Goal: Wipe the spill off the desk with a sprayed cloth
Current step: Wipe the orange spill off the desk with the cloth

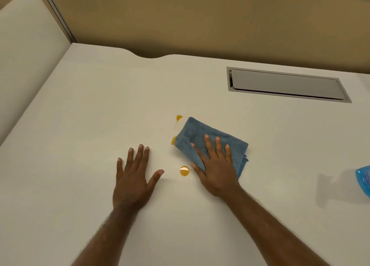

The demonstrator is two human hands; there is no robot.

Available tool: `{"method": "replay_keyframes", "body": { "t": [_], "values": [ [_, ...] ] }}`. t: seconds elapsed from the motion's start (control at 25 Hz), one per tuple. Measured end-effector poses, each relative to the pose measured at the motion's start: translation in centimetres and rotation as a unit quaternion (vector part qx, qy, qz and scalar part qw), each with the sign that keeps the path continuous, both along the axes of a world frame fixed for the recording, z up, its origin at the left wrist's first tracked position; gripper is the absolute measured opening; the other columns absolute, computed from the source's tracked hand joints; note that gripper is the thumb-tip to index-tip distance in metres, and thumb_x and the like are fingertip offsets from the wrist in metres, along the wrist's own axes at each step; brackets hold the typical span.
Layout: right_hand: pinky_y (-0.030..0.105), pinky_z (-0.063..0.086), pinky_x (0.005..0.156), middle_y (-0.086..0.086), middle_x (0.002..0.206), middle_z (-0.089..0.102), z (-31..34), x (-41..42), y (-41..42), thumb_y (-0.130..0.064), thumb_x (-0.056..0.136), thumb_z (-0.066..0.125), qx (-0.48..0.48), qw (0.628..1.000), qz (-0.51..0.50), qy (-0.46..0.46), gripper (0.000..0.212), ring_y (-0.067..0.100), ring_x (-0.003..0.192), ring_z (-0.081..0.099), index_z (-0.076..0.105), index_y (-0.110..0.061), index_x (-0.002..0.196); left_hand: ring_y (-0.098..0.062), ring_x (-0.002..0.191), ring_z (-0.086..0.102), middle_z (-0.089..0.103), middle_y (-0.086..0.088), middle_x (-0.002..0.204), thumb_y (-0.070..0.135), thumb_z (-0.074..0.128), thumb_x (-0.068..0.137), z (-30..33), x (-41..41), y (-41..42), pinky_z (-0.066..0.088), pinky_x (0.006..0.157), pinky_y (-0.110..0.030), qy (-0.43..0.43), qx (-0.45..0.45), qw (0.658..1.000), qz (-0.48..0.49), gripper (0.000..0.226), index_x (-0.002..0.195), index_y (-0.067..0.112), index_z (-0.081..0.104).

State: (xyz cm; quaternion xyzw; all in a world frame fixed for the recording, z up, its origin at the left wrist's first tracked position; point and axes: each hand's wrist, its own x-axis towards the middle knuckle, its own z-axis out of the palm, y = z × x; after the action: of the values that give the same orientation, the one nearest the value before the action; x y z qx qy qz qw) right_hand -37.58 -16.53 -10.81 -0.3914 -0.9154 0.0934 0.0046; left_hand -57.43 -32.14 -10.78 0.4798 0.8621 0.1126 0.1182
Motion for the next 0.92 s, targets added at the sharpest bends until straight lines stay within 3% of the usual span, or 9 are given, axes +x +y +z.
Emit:
{"method": "replay_keyframes", "body": {
  "t": [0.2,0.32,0.44,0.56,0.72,0.92],
  "values": [
    [0.062,0.006,0.117,0.012,0.162,0.012,0.2,5.2,3.4,-0.057,0.095,0.024,0.018,0.986,-0.164,0.036,0.067,0.041,0.147,0.007,-0.028,-0.043,0.134,-0.013,0.149,-0.010,0.000,0.009,0.162,0.078,-0.004,0.083,0.2,0.0,-0.1,-0.007,0.121,-0.044,0.004,0.004,1.000,0.000,0.088,0.154,0.026,0.003],
    [0.064,0.000,0.116,0.013,0.163,0.006,0.4,5.0,6.6,-0.058,0.093,0.022,-0.012,0.963,-0.267,0.024,0.067,0.041,0.148,0.001,-0.020,-0.037,0.140,-0.013,0.149,-0.011,-0.001,0.009,0.162,0.077,-0.004,0.083,0.3,0.0,-0.1,-0.008,0.121,-0.044,0.003,0.001,1.000,-0.001,0.088,0.154,0.027,0.001],
    [0.064,-0.003,0.115,0.015,0.163,0.001,0.6,1.7,9.4,-0.062,0.092,0.018,-0.035,0.956,-0.290,0.024,0.069,0.042,0.147,-0.004,-0.014,-0.030,0.145,-0.012,0.149,-0.012,-0.002,0.010,0.163,0.078,-0.003,0.083,0.3,0.0,-0.1,-0.009,0.121,-0.043,-0.001,0.006,1.000,0.001,0.088,0.154,0.027,0.000],
    [0.061,-0.007,0.116,0.013,0.163,-0.004,0.8,-4.6,10.7,-0.059,0.096,0.019,-0.047,0.975,-0.218,0.002,0.070,0.040,0.147,-0.008,-0.010,-0.027,0.150,-0.011,0.148,-0.015,-0.005,0.011,0.162,0.079,-0.005,0.082,0.2,-0.1,-0.2,-0.010,0.121,-0.042,0.000,0.010,1.000,0.006,0.086,0.152,0.029,-0.007],
    [0.057,-0.014,0.115,0.007,0.163,-0.009,1.0,-12.7,8.7,-0.059,0.096,0.020,-0.050,0.998,-0.033,-0.025,0.066,0.037,0.147,-0.014,-0.003,-0.032,0.152,-0.011,0.149,-0.013,-0.003,0.010,0.163,0.078,-0.001,0.084,0.2,0.0,-0.4,-0.010,0.121,-0.040,-0.010,0.030,0.999,0.012,0.084,0.151,0.029,-0.009],
    [0.055,-0.013,0.117,0.004,0.164,-0.009,1.2,-13.1,5.3,-0.062,0.095,0.020,-0.020,0.982,0.178,-0.052,0.064,0.032,0.147,-0.018,-0.002,-0.038,0.151,-0.013,0.150,-0.007,-0.001,0.007,0.162,0.075,0.001,0.086,0.4,-0.1,-0.8,-0.013,0.120,-0.034,-0.024,0.087,0.995,0.035,0.084,0.152,0.024,-0.005]
  ]
}}
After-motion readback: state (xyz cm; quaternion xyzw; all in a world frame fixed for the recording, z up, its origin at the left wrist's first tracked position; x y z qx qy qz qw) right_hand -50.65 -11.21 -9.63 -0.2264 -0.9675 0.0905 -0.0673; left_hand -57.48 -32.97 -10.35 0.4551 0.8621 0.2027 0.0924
